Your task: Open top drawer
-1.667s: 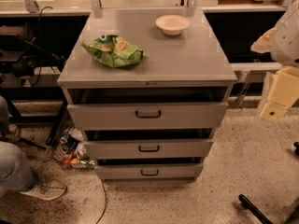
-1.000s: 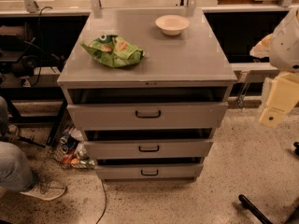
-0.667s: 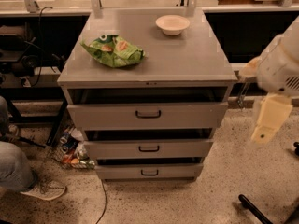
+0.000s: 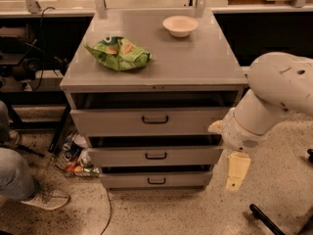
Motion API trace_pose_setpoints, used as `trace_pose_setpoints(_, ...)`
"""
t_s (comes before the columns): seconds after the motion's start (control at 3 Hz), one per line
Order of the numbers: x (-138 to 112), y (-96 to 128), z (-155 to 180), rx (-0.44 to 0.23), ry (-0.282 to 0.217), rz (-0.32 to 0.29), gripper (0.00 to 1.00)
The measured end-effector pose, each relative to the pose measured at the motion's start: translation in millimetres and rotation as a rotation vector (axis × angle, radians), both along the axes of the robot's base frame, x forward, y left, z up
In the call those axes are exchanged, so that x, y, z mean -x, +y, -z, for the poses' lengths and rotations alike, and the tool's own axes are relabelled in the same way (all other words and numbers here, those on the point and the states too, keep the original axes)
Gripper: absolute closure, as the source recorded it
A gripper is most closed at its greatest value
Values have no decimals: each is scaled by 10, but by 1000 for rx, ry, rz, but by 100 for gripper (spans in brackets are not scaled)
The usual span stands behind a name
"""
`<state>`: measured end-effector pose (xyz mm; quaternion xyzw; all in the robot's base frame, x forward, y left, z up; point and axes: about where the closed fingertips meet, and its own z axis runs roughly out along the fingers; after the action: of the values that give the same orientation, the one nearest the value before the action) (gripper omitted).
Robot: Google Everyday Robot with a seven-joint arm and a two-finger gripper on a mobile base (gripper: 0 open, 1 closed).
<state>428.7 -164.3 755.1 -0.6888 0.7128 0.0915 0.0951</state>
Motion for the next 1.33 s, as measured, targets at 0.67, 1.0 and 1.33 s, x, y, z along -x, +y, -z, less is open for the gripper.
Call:
trace_pose_setpoints(0.67, -161, 87, 57, -22, -55, -17, 0)
trace_pose_setpoints(1.0, -528, 243, 103, -47, -165, -38, 0)
trace_pose_setpoints(1.33, -965, 388, 143, -63, -268, -29, 0)
